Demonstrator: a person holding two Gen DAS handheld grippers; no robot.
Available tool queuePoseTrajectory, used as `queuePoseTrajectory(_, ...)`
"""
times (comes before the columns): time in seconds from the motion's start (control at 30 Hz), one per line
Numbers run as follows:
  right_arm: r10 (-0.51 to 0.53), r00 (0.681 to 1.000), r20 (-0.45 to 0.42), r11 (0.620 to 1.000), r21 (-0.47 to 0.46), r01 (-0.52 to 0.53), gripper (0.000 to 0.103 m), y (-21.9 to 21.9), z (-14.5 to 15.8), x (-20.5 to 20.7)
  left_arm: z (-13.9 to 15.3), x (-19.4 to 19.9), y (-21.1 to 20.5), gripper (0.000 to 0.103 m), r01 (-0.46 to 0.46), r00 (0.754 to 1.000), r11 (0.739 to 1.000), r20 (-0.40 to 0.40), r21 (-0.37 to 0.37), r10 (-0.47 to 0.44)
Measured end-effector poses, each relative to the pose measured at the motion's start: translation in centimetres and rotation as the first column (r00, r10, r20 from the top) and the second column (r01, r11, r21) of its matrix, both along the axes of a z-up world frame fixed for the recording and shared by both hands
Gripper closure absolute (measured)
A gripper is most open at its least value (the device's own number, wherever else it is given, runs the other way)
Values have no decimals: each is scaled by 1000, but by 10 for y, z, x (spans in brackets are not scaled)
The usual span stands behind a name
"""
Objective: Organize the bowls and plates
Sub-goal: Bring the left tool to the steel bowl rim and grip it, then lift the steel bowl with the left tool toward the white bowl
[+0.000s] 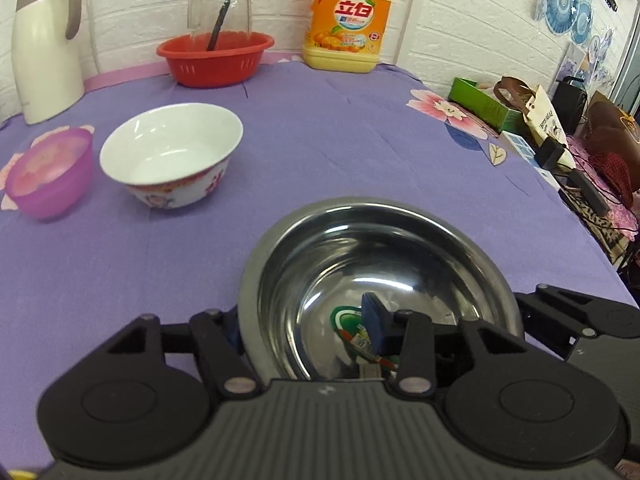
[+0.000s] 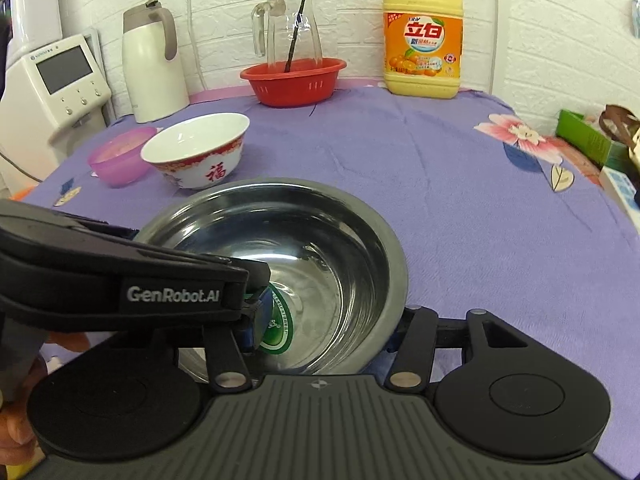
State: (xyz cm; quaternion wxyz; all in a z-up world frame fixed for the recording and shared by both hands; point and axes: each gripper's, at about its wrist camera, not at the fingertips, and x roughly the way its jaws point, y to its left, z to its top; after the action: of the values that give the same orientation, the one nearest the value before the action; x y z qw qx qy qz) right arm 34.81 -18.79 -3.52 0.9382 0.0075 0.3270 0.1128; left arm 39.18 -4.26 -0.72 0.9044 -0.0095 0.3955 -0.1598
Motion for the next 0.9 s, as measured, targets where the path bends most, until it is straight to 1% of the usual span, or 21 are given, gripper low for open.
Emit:
queuePoseTrajectory(0.03,5,1000,-7,1000,15,-5,17,1,1,-5,3,-8,1,62,3,1000,1000,16,3,-3)
queuePoseTrajectory(0.1,5,1000,6,1000,24,-5,17,4,6,-17,12,-23,5,61,5,999,1000,45,1,-5)
queuePoseTrajectory(0.2,9,998,57,1000,2,-9,16,14,19,-43,26,-46,12,61,6,997,1000,80,-6,-5)
queuePoseTrajectory(0.27,17,996,91,1000,-7,-17,14,20,29,-59,39,-64,18,61,6,993,1000,121,-5,-5)
queuePoseTrajectory(0.37,33,989,145,999,-11,-31,13,29,44,-84,54,-91,30,62,-7,985,1000,171,-5,8)
queuePoseTrajectory(0.53,80,980,184,997,4,-82,13,49,57,-117,66,-138,60,62,-51,973,999,227,-7,51)
queuePoseTrajectory(0.6,111,976,186,993,8,-114,12,61,58,-128,64,-154,74,62,-82,969,997,232,-13,83)
queuePoseTrajectory(0.7,159,972,174,987,11,-163,12,80,55,-140,59,-172,96,62,-131,966,991,220,-28,134)
queuePoseTrajectory(0.8,205,966,155,978,13,-210,9,99,50,-149,52,-187,115,62,-174,963,983,198,-52,180)
queuePoseTrajectory(0.9,227,964,141,973,19,-232,8,113,46,-156,48,-194,120,61,-187,963,981,188,-49,193)
